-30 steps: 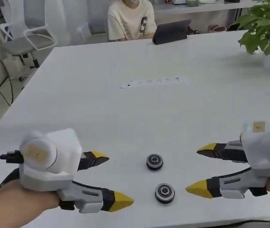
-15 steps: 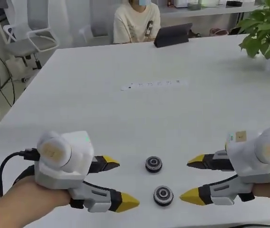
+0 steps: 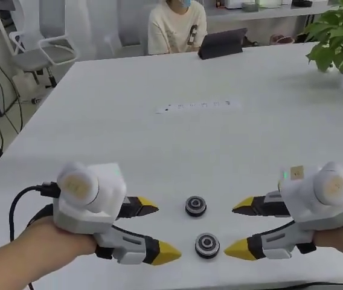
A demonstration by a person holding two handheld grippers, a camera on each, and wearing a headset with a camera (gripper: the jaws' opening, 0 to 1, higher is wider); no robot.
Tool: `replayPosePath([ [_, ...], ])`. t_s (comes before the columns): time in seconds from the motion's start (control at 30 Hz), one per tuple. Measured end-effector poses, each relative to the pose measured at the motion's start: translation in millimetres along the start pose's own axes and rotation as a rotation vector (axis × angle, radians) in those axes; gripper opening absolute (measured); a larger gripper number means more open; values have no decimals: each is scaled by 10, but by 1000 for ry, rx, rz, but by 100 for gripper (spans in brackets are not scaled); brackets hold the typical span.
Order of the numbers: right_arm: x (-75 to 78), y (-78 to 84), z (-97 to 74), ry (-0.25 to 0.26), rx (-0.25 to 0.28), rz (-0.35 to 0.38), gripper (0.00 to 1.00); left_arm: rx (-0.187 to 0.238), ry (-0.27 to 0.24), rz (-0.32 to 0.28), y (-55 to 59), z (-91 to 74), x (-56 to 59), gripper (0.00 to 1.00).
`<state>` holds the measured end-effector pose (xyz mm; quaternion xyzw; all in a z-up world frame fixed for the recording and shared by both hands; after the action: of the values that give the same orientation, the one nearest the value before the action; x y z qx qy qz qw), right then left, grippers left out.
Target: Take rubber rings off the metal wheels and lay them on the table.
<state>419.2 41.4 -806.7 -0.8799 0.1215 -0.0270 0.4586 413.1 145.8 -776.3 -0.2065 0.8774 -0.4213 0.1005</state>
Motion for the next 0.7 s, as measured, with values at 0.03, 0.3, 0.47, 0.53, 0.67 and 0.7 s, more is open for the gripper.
replayPosePath([
  [0.03,-9,9,-1,-1,-1,1,49,-2,4,2,6,12,11,54],
  [0.3,-58,82,10,-14,-1,10,49,-18,27,24,25,63,50,53],
  [0.47,-48,80,21,-16,5,7,49,-15,35,25,-9,91,22,52],
  [0.53,-34,82,34,-17,9,9,48,-15,39,23,-18,111,16,52],
  [0.67,-18,60,48,-18,18,10,48,-18,47,25,-28,151,4,50],
  [0.7,-9,54,54,-18,21,9,48,-18,51,25,-30,162,1,50],
])
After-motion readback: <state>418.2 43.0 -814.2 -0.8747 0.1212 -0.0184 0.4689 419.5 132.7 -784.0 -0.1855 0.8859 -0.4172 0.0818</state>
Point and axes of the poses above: the centre of the closed fingertips' face, and the gripper's own axes: z roughly forward along the fingers, x roughly to its right, y roughly out of its underside, the point moved 1 cm from there along -z, roughly backward along the fingers, and after that the axes turned 4 degrees about -y, right-handed, at the moved point
